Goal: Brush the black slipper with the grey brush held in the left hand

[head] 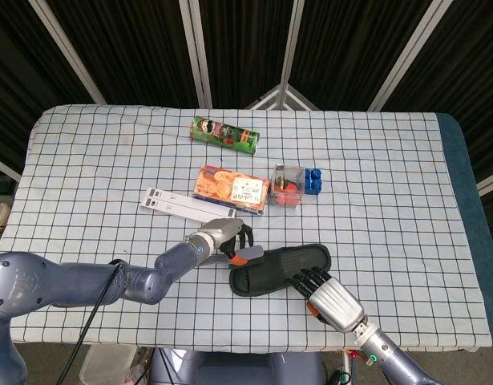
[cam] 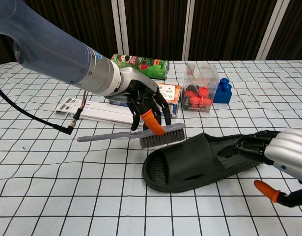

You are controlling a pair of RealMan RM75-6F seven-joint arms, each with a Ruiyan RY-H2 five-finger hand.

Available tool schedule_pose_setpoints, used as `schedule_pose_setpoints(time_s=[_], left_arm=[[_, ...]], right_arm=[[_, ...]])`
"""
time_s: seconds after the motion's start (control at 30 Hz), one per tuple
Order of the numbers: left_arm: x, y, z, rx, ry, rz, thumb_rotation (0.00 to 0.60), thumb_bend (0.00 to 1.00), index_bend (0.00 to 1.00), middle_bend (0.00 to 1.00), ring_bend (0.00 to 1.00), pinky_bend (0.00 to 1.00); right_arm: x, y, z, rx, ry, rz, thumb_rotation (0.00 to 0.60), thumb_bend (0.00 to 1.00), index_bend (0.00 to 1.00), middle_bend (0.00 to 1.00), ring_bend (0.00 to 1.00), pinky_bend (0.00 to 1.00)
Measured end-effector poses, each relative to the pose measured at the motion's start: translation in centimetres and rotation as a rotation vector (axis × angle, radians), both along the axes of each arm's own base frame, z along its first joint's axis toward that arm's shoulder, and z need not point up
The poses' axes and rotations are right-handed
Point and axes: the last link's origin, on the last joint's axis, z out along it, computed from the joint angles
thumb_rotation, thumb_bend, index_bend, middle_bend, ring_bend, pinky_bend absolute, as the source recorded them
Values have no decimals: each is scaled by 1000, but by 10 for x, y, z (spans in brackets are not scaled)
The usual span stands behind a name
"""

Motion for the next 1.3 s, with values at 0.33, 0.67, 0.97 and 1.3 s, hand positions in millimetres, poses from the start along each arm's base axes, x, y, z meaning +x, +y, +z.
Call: schedule_pose_setpoints(time_s=[0.33,0.67,0.97,1.3], left_arm=[[14,2,-3,-6,-47,3,600,726,519,658,541,555],[22,-4,-13,-25,-58,-10,600,726,519,658,541,556],[31,-10,-25,-45,-65,-24,600,727,519,660,541,555],[44,-9,-31,-35,-44,-54,600,745,521,664,541,555]], right_arm=[[-7,4,-22,60,31,-7,600,603,179,249,200,239],[-14,4,-32,83,43,-35,600,603,179,249,200,239],[-14,6,-32,87,46,-29,600,603,179,249,200,239],[-14,8,-33,88,55,-25,600,603,179,249,200,239]])
